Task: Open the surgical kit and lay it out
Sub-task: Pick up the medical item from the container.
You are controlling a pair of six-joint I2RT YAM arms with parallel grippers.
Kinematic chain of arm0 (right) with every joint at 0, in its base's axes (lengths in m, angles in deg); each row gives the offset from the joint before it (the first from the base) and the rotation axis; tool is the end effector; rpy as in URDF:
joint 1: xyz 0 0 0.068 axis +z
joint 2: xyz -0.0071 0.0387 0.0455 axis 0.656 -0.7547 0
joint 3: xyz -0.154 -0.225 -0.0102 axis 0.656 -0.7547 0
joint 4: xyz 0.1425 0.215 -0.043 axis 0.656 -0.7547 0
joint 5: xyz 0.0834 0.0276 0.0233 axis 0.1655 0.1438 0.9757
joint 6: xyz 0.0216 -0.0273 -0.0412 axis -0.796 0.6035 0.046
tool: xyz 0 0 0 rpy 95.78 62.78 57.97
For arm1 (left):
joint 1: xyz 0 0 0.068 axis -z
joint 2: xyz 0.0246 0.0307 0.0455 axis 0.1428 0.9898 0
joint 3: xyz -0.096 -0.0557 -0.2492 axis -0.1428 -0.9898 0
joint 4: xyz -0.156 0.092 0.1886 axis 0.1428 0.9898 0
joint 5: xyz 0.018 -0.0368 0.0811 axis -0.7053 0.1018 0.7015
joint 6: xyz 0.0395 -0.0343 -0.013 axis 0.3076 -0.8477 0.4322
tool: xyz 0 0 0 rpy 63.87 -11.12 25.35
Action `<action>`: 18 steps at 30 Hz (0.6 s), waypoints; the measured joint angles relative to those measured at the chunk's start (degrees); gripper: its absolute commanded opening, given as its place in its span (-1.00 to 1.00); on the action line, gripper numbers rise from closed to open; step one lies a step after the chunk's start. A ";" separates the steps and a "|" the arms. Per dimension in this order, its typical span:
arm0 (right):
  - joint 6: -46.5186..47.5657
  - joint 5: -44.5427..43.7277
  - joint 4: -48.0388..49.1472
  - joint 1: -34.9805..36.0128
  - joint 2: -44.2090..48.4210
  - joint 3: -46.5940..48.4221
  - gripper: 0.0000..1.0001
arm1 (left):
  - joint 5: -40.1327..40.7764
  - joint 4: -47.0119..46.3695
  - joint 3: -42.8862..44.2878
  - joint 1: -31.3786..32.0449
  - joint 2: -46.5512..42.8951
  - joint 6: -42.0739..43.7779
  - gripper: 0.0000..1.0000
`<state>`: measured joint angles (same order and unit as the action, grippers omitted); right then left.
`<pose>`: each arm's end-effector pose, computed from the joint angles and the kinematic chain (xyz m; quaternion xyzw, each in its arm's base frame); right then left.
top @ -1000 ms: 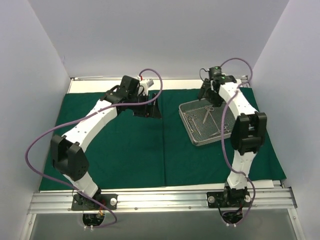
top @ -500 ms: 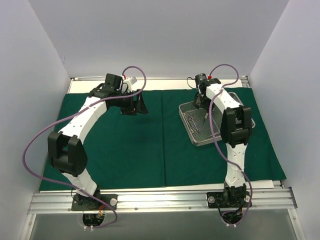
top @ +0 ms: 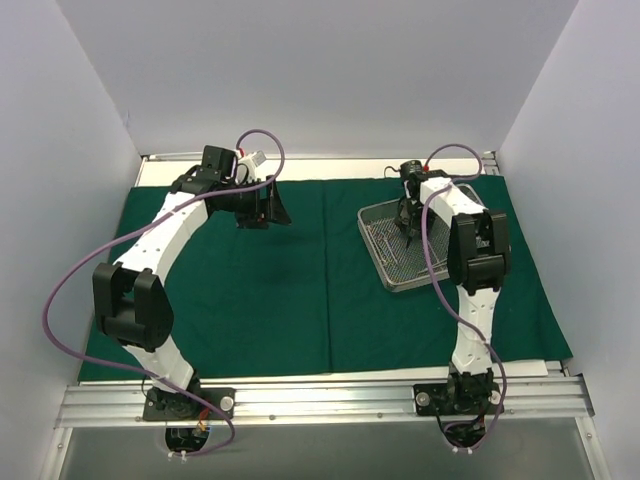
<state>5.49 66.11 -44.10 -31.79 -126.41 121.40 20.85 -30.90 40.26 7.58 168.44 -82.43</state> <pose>0.4589 0.0670 0.1715 0.2316 0.9368 -0.0032 0.2621 0.3524 -0.1192 0.3082 0.0641 0.9110 -0.3412 0.2226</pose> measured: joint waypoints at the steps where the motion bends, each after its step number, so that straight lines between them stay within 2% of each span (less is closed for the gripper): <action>1: 0.24 0.57 0.72 -0.13 0.09 -0.46 -0.26 | 0.00 0.02 0.00 -0.15 0.04 -0.02 0.70; 2: 0.44 1.62 1.49 -0.26 0.15 -0.76 -0.37 | 0.00 0.04 0.00 -0.26 0.15 -0.02 0.70; 3: 0.87 2.43 2.16 -0.33 0.24 -1.03 -0.58 | 0.00 0.07 0.00 -0.33 0.33 0.00 0.70; 6: 1.29 4.61 4.74 -0.44 0.83 -2.36 -0.75 | 0.02 0.48 0.00 -0.52 0.90 0.00 0.70; 7: 1.31 5.05 5.53 -0.59 1.27 -3.19 -0.92 | 0.04 0.74 0.02 -0.52 1.09 0.00 0.70; 8: 1.44 5.79 6.69 -0.92 1.92 -4.39 -0.98 | 0.04 1.05 0.07 -0.52 1.25 0.00 0.70; 13: 2.36 9.77 9.99 -2.99 4.42 -8.07 -1.00 | 0.07 2.56 1.40 -0.52 1.70 0.00 0.70; 18: 4.39 12.68 7.13 -5.64 6.67 -9.27 -1.00 | -0.09 3.39 4.17 -0.52 1.90 -0.28 0.71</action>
<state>9.88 78.79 -36.98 -37.42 -119.74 112.13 20.77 -27.51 44.43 7.06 170.34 -82.72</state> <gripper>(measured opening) 0.150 0.851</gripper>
